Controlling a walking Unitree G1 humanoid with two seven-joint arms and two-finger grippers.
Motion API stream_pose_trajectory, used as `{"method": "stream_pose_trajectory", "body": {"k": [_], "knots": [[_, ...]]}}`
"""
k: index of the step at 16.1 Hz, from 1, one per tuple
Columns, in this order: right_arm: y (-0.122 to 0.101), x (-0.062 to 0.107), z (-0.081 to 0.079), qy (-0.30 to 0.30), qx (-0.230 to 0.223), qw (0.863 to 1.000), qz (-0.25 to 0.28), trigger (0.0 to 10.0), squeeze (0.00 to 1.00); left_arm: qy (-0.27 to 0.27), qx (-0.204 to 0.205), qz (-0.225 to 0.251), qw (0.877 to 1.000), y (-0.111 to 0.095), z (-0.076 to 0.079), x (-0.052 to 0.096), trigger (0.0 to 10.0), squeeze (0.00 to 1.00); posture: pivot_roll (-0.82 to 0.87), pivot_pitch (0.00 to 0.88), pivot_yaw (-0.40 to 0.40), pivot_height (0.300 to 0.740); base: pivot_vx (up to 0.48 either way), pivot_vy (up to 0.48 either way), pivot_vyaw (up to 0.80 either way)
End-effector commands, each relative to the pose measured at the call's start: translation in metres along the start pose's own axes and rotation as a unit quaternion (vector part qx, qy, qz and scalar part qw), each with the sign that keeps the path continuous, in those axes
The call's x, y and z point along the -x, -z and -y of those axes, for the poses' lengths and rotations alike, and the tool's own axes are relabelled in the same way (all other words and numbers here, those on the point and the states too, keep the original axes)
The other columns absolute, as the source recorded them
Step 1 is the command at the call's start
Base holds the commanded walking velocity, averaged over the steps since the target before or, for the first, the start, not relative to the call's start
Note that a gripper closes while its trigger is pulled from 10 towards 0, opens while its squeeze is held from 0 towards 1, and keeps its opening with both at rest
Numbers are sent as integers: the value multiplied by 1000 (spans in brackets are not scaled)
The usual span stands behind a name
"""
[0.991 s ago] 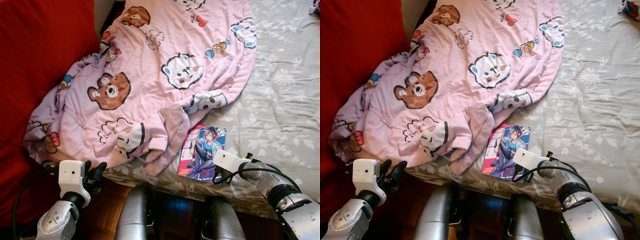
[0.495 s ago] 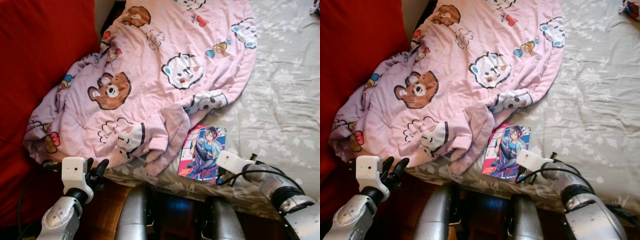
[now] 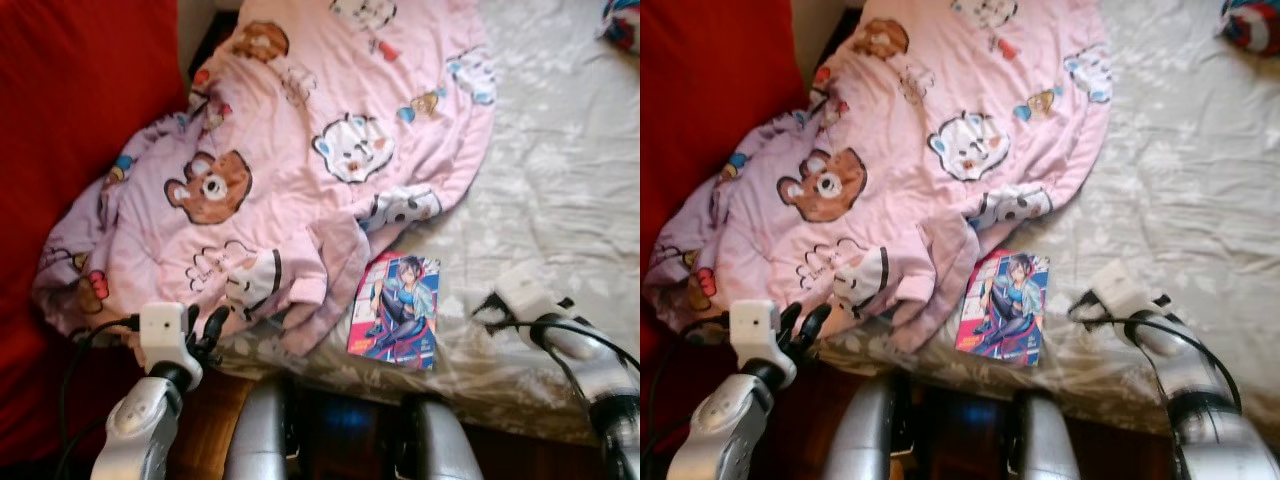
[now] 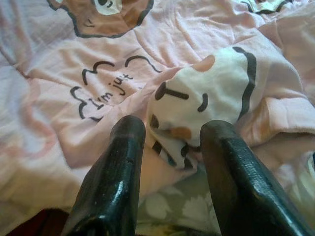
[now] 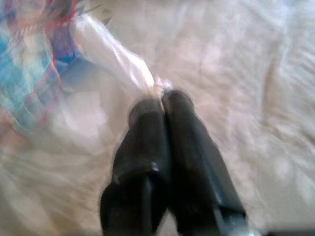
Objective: Clean up the room
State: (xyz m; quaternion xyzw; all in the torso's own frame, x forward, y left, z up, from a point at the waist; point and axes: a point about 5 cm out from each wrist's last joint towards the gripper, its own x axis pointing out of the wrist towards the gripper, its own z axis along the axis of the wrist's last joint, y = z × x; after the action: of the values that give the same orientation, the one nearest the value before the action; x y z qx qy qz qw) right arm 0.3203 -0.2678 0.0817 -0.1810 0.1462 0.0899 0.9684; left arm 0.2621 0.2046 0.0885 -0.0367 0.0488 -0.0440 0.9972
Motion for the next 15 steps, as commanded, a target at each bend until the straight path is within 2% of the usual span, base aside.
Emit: {"method": "stream_pose_trajectory", "body": {"k": [1,2,3,4,5,6,7,9,10,12,14,15], "knots": [[-4,10,-12,7,-78,995,64,0,0,-8,-3,-12,1000,9,-1,-1,10000,0,36,212,30,637,0,0,0],[-5,14,-19,15,-107,990,86,0,0,-8,0,-9,1000,9,1,-3,10000,0,33,209,29,637,0,0,0],[-7,19,-32,35,-165,979,117,0,0,-6,3,-6,1000,10,4,-7,10000,0,22,193,23,637,0,0,0],[-7,23,-42,46,-202,969,132,10000,0,-5,4,-5,1000,11,6,-10,10000,0,18,184,20,637,0,0,0],[0,24,-62,61,-245,959,131,10000,0,-5,7,-1,1000,12,7,-13,10000,0,13,168,18,637,0,0,0],[2,24,-75,68,-258,955,127,10000,0,-6,8,2,1000,12,7,-16,10000,0,12,161,18,637,0,0,0],[-4,23,-79,93,-288,943,138,10000,0,-5,9,6,1000,12,7,-19,10000,0,6,148,16,637,0,0,0],[-12,21,-75,119,-296,935,153,10000,0,-4,7,10,1000,11,6,-23,10000,0,6,137,16,647,0,0,0],[-16,17,-74,121,-273,942,151,10000,0,-6,4,14,1000,10,3,-27,10000,0,3,121,16,662,0,0,0],[-9,14,-74,124,-283,942,133,10000,0,-7,2,14,1000,10,1,-30,10000,0,3,104,16,682,0,0,0],[15,15,-81,120,-248,958,80,10000,0,-10,0,10,1000,13,-2,-32,10000,0,5,87,18,712,0,0,0],[31,19,-86,121,-243,961,53,10000,0,-12,-1,7,1000,16,-3,-32,10000,0,4,82,20,727,0,0,0]]}}
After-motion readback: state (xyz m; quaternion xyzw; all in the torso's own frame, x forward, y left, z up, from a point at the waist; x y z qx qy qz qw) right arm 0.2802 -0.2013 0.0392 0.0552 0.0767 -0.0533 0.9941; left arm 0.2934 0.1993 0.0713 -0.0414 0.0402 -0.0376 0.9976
